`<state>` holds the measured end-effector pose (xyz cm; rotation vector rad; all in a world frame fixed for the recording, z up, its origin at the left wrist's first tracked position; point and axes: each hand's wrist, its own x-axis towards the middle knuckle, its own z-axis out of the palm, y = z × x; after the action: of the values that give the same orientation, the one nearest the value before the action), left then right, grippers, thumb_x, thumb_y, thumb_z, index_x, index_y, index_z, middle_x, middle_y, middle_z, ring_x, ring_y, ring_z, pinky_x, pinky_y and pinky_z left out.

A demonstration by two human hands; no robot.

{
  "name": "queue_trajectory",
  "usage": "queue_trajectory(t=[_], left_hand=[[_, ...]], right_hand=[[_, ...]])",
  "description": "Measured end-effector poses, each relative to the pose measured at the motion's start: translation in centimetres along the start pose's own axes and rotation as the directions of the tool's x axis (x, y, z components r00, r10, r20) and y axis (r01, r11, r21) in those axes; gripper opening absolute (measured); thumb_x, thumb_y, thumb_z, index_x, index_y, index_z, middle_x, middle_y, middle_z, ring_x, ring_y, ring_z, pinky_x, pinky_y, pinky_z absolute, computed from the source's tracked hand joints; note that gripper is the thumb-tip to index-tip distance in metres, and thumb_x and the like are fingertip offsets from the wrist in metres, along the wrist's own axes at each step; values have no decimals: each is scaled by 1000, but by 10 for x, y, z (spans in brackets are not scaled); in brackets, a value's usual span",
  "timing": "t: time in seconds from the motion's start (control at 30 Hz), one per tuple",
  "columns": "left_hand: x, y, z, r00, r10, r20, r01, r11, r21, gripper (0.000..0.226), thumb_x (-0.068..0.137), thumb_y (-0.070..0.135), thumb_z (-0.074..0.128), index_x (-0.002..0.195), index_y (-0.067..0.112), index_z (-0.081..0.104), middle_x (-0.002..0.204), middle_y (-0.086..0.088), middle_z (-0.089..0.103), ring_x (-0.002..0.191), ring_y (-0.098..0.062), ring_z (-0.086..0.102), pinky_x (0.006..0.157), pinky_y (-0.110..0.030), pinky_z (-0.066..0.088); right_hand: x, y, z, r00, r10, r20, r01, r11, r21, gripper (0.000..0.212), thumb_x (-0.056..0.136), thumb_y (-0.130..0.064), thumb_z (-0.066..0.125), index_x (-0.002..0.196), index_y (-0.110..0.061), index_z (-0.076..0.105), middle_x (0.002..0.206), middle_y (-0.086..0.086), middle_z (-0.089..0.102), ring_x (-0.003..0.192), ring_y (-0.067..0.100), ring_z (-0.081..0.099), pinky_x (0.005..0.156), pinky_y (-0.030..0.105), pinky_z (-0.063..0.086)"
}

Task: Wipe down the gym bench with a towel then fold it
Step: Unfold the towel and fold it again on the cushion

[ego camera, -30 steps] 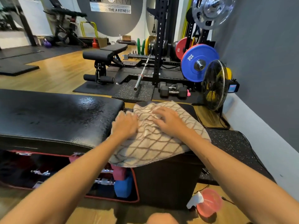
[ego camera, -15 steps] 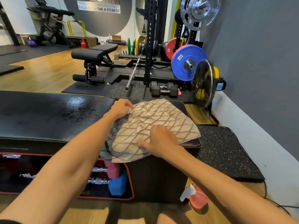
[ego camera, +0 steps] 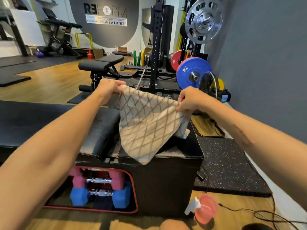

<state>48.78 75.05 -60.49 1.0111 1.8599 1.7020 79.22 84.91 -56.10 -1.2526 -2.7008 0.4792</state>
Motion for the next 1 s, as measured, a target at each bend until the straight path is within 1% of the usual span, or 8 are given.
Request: queue_trajectory(t=[0.13,0.27,0.4,0.53,0.67,0.77,0.9,1.0], left_hand=[[-5,15,-3,994,113,-13,-109,977,181,34,77,-13,65,105,6,72,91,-12,69,85,-20,63,78,-30,51],[-7,34,5,947,302,-107,-244,896,372,22,78,11,79,100,9,74,86,-4,68,80,-10,60,73,-24,47],[1,50,9,887,413,-207,-298,854,427,15,82,27,74,91,15,74,82,-3,67,89,-18,62,82,-33,51],[12,54,10,896,367,-251,-277,903,329,16,83,39,68,74,27,64,77,0,64,89,-30,66,76,-51,57],[4,34,19,948,251,-193,-241,968,78,14,89,21,65,77,18,59,82,-1,57,89,-27,66,69,-41,61],[-13,-3,19,976,177,-129,-167,982,83,15,84,26,70,76,17,62,83,-5,60,87,-26,66,70,-41,61],[-41,-39,16,993,110,-44,-107,991,75,11,88,4,67,79,8,62,79,-12,61,64,-14,67,61,-32,61],[-54,-48,8,995,36,93,-45,994,99,18,79,-11,69,86,6,66,83,-12,66,69,-13,68,65,-26,60]], right_hand=[[15,9,-35,996,-32,-78,21,990,-138,21,82,-12,75,101,-4,76,100,15,74,93,30,70,87,42,57],[33,19,-55,948,-79,-307,70,997,-39,12,92,-11,66,92,-2,75,94,17,72,61,24,68,59,28,59],[49,22,-71,877,-119,-466,133,991,-3,22,100,-17,56,109,0,67,115,18,57,114,31,49,83,39,46],[67,28,-72,844,-151,-514,170,985,-11,13,100,-7,44,104,-6,56,111,19,51,110,41,49,76,38,39],[74,51,-37,868,-189,-459,199,980,-28,10,93,-1,43,91,-10,47,96,20,54,88,41,52,63,37,33],[67,72,8,919,-192,-344,216,976,32,6,96,-6,51,94,-5,57,95,20,61,91,38,56,73,42,43],[48,87,45,951,-151,-271,222,941,254,16,94,-17,64,99,-5,73,98,5,71,96,19,64,86,38,53],[35,94,56,981,-90,-173,168,841,515,22,85,-6,72,107,-5,73,106,12,72,100,21,66,84,33,55]])
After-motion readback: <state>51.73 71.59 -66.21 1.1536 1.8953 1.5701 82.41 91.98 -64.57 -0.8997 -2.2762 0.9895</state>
